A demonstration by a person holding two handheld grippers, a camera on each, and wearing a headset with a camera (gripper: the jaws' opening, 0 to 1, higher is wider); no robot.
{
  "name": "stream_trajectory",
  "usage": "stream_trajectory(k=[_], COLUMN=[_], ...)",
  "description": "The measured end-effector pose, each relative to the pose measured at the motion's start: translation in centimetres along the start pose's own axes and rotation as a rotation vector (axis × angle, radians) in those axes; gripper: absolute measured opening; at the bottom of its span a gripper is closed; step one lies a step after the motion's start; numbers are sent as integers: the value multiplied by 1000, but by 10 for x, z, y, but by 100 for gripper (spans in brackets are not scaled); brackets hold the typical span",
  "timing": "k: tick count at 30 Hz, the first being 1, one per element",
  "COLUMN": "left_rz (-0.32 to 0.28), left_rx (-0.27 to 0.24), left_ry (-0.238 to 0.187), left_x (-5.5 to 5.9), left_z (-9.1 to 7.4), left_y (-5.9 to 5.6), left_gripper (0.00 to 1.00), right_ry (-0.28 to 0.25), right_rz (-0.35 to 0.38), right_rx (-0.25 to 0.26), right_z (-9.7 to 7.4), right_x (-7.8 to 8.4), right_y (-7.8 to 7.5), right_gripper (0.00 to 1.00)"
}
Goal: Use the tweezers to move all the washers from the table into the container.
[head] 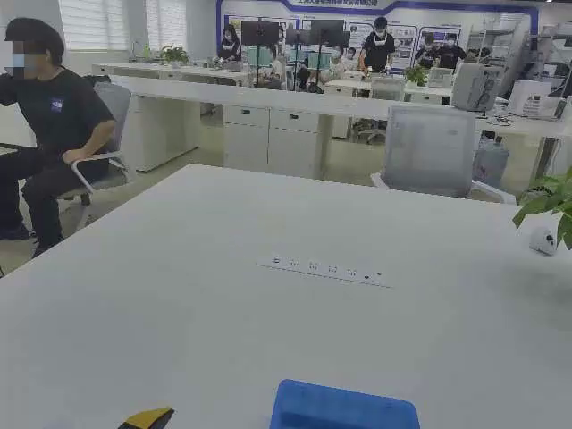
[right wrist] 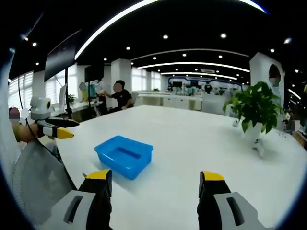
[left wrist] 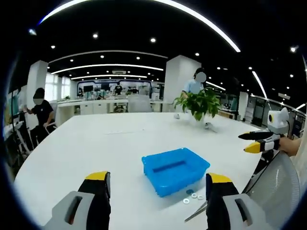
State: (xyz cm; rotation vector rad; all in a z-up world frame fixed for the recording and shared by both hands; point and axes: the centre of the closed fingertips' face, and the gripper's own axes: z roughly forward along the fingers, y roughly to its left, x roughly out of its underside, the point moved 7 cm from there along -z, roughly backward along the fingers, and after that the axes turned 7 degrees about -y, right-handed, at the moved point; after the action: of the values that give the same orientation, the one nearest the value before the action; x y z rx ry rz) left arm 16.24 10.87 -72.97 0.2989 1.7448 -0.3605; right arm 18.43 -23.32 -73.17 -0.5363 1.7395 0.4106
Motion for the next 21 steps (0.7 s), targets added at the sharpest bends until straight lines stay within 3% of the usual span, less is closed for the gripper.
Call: stream_trajectory(k=[21], left_rz=[6], left_rx=[1], left_ry=[1], left_x=[0], left_z=[-1], left_y=[0], left_gripper=[80], right_ry=[9], right_rz=[-6], right_rx=[-4], right_z=[0], right_x=[-1], right_y=[3], right_gripper=[72])
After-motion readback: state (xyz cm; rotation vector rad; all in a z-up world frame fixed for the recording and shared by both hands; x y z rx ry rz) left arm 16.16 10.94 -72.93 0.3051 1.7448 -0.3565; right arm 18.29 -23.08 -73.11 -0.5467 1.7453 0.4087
